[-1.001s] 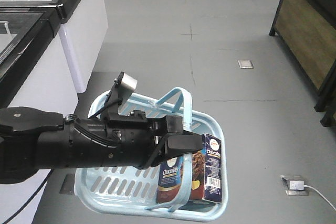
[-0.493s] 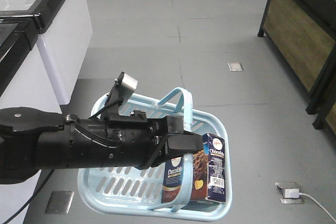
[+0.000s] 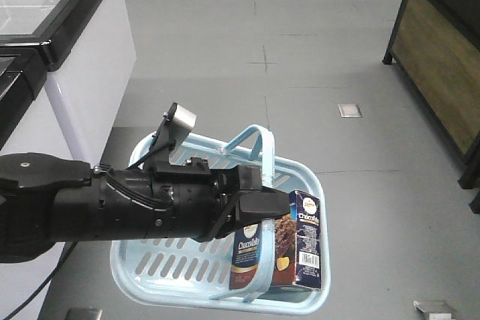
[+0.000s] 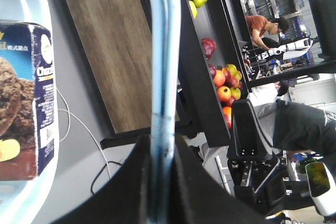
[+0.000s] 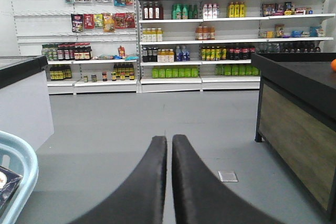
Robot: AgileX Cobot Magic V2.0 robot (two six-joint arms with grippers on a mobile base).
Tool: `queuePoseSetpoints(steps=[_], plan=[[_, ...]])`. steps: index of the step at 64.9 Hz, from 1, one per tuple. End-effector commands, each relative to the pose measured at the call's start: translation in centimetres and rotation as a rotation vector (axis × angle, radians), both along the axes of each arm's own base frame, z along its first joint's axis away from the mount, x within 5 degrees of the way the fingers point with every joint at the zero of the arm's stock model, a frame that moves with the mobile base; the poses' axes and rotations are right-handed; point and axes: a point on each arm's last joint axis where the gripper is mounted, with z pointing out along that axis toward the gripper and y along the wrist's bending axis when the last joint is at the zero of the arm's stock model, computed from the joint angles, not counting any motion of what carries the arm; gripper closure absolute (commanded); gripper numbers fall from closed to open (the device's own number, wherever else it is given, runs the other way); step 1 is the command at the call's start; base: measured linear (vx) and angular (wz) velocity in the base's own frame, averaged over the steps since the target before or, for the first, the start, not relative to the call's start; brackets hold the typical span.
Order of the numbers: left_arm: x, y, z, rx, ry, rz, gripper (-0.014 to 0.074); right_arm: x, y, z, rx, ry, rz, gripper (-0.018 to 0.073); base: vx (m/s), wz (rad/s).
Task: Left arm holds basket, right arm returns cookies
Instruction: 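Drive forward toward the drink shelves holding the basket in left gripper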
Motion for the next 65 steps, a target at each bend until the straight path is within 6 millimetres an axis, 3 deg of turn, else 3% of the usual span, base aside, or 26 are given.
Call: queuePoseSetpoints(steps=[1, 65], plan=[[-0.63, -0.03, 2.78, -0.118, -0.025, -0.009, 0.0602, -0.09, 0.03, 0.16, -0.015, -0.071, 0.001, 0.057, 0.32, 0.02], [-0.6, -0.02, 2.78, -0.117, -0.025, -0.006, 0.0602, -0.09, 0.03, 0.15, -0.015, -0.07, 0.001, 0.057, 0.38, 0.03]])
